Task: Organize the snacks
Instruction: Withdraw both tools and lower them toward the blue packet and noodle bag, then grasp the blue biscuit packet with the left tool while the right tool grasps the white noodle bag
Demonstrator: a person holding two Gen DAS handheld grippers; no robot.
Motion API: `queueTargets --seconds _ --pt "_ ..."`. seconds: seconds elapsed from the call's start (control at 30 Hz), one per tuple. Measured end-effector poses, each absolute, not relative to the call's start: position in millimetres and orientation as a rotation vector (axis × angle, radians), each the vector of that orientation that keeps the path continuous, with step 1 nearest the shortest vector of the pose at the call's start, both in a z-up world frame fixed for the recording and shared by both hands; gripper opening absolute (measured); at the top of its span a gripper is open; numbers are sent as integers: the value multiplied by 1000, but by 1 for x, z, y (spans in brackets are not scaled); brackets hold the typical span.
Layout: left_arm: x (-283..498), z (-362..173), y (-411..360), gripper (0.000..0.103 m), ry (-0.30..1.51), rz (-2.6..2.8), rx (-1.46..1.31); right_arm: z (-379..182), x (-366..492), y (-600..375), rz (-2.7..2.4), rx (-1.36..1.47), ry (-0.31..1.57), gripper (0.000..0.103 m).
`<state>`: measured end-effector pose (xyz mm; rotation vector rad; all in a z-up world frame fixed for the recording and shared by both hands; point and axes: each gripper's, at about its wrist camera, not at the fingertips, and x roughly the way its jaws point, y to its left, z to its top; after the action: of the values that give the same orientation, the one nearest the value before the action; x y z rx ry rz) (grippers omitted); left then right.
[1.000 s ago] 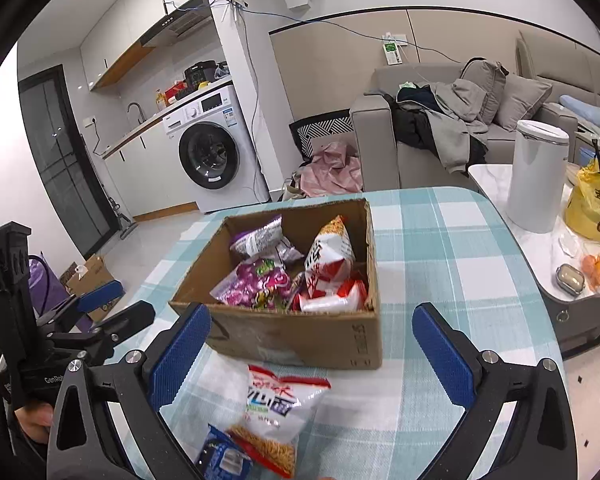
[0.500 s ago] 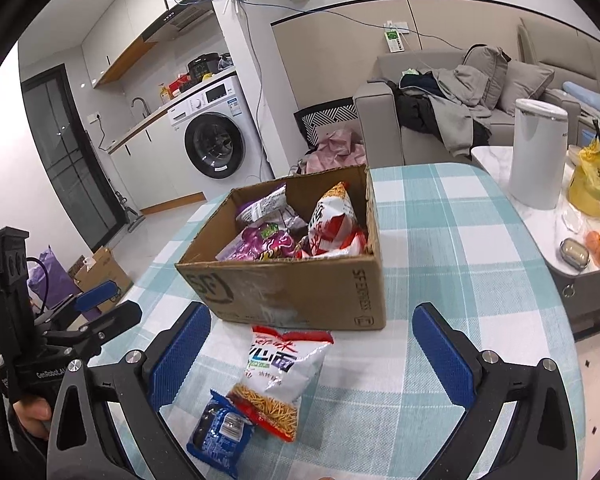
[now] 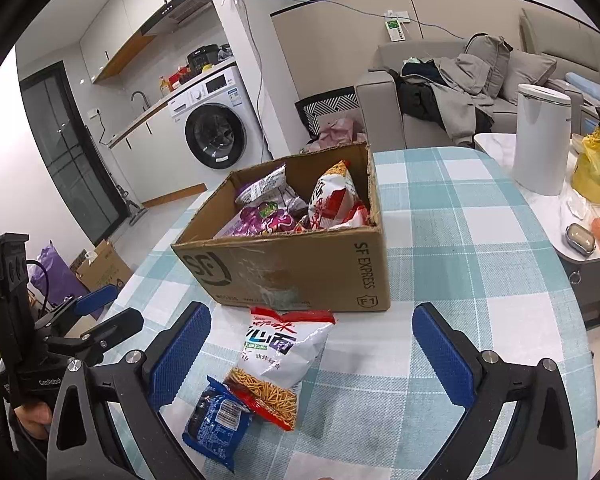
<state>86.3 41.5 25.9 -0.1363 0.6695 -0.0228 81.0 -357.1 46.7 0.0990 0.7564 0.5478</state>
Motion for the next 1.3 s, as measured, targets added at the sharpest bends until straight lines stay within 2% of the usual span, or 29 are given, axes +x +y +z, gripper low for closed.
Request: queueTargets --seconds 0.97,1.13,1.27,1.3 --pt "101 -8 55 102 741 8 -176 -20 90 -317 607 120 965 101" --pt "101 -11 51 102 748 1 -162 -24 90 -312 638 139 986 85" --pt "101 -12 49 102 753 -6 -158 -23 90 -313 664 167 972 84" --pt "101 -12 49 102 753 -6 -159 -23 90 -314 671 173 970 80"
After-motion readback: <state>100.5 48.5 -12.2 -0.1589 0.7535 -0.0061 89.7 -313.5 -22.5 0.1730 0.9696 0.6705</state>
